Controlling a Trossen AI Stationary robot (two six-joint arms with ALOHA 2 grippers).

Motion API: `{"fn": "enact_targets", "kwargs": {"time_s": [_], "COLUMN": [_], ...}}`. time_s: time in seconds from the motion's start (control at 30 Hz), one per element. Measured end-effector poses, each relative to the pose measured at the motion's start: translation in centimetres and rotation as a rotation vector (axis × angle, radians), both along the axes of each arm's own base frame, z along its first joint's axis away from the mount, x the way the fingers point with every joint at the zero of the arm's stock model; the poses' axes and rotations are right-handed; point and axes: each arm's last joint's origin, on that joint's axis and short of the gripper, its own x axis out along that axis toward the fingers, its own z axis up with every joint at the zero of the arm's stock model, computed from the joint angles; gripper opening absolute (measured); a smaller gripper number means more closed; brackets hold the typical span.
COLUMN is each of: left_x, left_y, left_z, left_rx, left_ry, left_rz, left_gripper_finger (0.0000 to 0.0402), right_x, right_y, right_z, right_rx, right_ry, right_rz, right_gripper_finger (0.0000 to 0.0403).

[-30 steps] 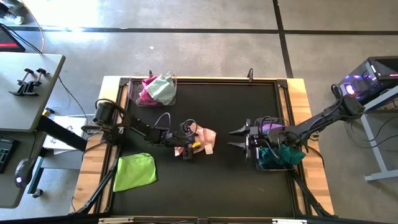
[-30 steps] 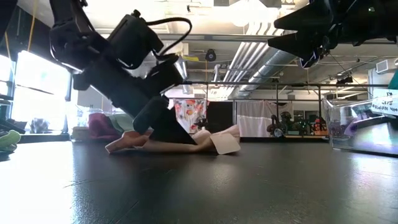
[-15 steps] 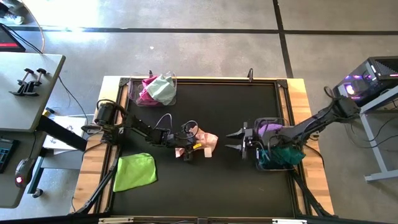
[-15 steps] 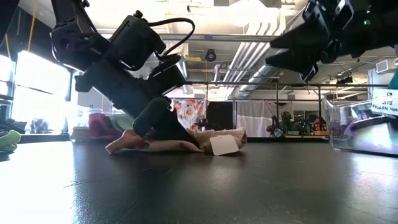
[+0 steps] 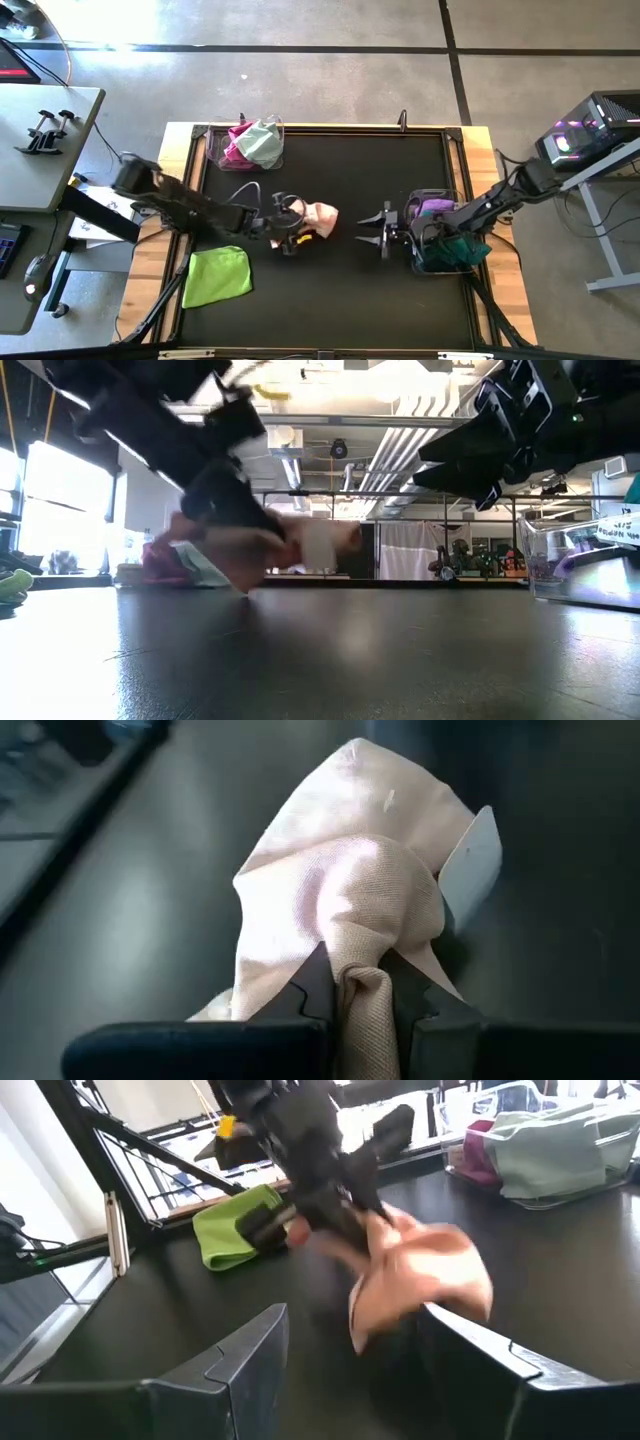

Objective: Sort towels by color in basket
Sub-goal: Put the light orange towel into the top transparent bin

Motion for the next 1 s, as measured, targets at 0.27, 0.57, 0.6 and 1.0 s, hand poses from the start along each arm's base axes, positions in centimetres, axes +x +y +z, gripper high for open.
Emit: {"fn": "enact_targets", "kwargs": {"time_s": [0.27, 0.57, 0.6, 1.0], "left_x": [-3.6, -7.6, -7.9, -11.2], "left_y": [-0.5, 4.8, 5.6, 15.5], "left_z": [5.6, 9.8, 10.0, 10.3], "left_rx": [0.201, 0.505, 0.544, 0.575], "left_ry": [-0.05, 0.137, 0.183, 0.477], "left_rz": [0.083, 0.166, 0.16, 0.213], "left_gripper_finger": [0.002, 0.002, 0.002, 0.0021], "right_x": [0.2, 0.2, 0.2, 0.2], "right_y": [0.1, 0.0, 0.0, 0.0], "right_z": [0.0, 0.0, 0.0, 0.0], "right_rx": [0.003, 0.0, 0.0, 0.001], "right_ry": [-0.009, -0.013, -0.013, -0.013], "right_rz": [-0.001, -0.005, -0.005, -0.008], "right_gripper_finger": [0.022, 0.022, 0.022, 0.022]}}
